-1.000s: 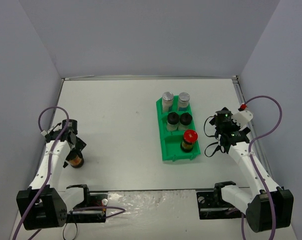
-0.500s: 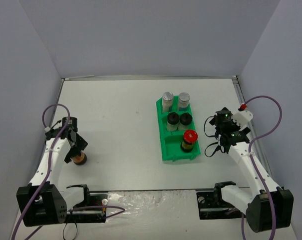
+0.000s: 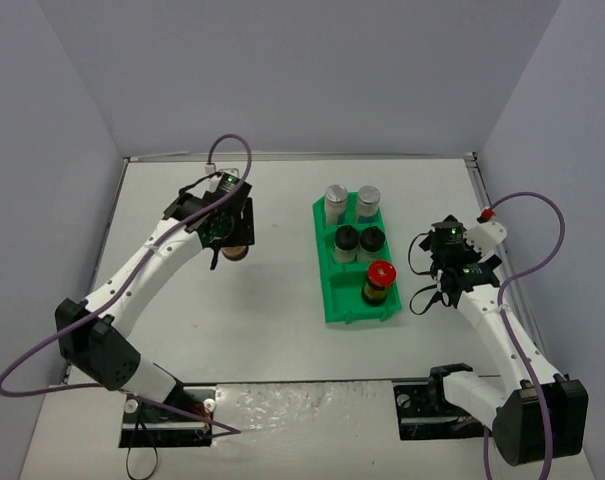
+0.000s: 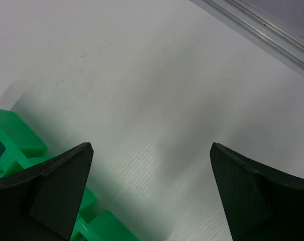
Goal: Organize the condiment bottles
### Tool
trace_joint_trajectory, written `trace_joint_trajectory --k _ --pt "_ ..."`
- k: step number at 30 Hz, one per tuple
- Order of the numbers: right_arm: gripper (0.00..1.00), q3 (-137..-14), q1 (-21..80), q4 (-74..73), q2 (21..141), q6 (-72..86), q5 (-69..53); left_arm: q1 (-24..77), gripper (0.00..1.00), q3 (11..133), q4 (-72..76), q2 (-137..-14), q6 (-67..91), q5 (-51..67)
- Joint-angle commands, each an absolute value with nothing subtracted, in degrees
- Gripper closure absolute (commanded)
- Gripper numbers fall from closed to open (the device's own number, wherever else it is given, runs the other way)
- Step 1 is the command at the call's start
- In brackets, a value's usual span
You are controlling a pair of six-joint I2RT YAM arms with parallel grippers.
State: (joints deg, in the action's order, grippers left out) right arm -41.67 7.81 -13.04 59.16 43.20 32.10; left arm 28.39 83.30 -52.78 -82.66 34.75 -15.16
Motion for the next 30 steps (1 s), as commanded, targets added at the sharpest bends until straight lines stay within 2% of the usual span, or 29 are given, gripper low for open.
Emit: trace_joint_trajectory --k 1,5,7,10,30 --pt "0.00 -43.2 7.6 -11.3 58.2 42.8 34.6 35.3 1.00 91.3 -51.8 -86.5 28.9 -14.6" --pt "0.00 -43.3 7.6 -11.4 58.1 42.8 34.9 39.5 1.00 94.5 -51.5 -89.5 25.5 -13.2" --pt "0.00 -43.3 7.6 -11.6 58.1 43.1 34.8 45.6 1.00 98.8 -51.0 -93.7 21.7 -13.7" --pt "0.00 -43.2 7.6 -12.0 58.1 43.5 34.7 49.3 1.00 103.0 -51.8 -97.5 19.9 -13.9" --pt "0.00 -43.7 7.5 -13.9 56.7 43.9 36.4 60.1 1.00 117.9 -50.3 -111.5 14.7 -6.4"
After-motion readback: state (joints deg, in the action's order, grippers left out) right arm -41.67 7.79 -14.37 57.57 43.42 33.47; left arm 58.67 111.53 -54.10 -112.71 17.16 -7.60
